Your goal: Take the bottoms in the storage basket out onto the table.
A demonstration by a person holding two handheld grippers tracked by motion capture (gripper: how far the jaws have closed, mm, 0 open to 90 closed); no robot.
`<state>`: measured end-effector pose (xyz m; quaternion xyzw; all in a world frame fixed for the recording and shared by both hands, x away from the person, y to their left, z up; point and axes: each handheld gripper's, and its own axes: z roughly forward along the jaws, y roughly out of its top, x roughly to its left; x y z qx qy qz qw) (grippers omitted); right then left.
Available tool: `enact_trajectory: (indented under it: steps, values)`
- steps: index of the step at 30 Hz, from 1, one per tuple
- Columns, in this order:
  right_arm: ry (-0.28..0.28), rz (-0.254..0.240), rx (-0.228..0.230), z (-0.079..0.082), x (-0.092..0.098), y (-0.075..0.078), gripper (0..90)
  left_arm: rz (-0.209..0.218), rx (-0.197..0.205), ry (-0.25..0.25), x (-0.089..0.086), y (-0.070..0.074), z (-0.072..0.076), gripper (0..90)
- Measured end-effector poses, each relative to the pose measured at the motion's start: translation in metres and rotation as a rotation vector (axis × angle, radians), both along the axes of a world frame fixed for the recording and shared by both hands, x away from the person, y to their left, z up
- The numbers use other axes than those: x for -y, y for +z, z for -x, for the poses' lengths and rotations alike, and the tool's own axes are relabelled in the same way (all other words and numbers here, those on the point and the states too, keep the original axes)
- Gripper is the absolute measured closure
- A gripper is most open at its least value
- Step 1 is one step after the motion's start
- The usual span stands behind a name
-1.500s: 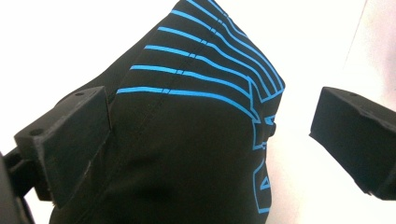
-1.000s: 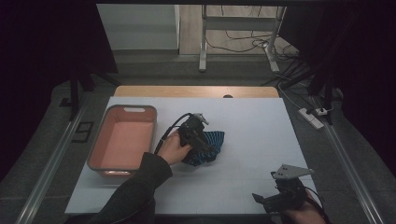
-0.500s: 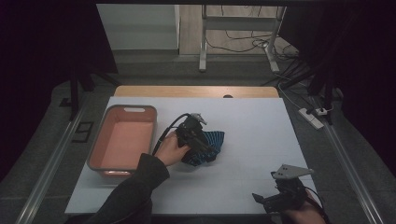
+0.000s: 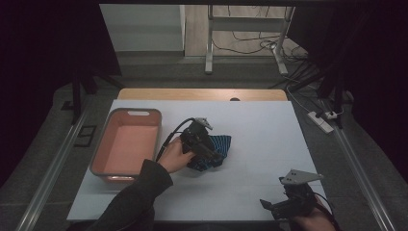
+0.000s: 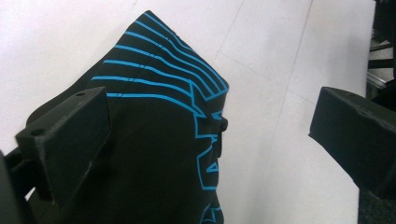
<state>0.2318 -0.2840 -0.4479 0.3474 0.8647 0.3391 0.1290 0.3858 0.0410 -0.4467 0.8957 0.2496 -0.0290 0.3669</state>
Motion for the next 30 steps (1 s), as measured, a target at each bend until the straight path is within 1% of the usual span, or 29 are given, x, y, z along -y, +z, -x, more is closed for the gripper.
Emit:
enact_trajectory:
  steps: [7,11,13,15,19,21,30]
  values:
    - [0.003,0.003,0.001,0.0,0.0,0.0,0.0,0.021,-0.008,0.002,-0.004,0.002,0.004,0.3]
    - [0.003,0.003,0.002,0.0,0.0,0.0,0.0,0.012,-0.003,-0.001,-0.004,0.003,0.006,0.3]
    - [0.003,0.003,0.002,0.0,0.0,0.0,0.0,0.016,0.001,-0.003,-0.004,0.004,0.007,0.3]
    - [0.003,0.004,0.002,0.0,0.0,0.0,0.0,0.03,0.002,0.0,-0.005,0.006,0.01,0.3]
    - [0.003,0.005,0.002,0.0,0.0,0.0,0.0,0.034,0.005,0.0,-0.006,0.007,0.012,0.3]
    - [0.004,0.012,0.002,0.0,0.0,0.0,0.0,0.028,0.013,0.002,-0.007,0.009,0.015,0.3]
    - [0.005,0.012,0.003,0.0,-0.001,0.0,0.0,0.022,0.032,0.002,-0.007,0.012,0.022,0.3]
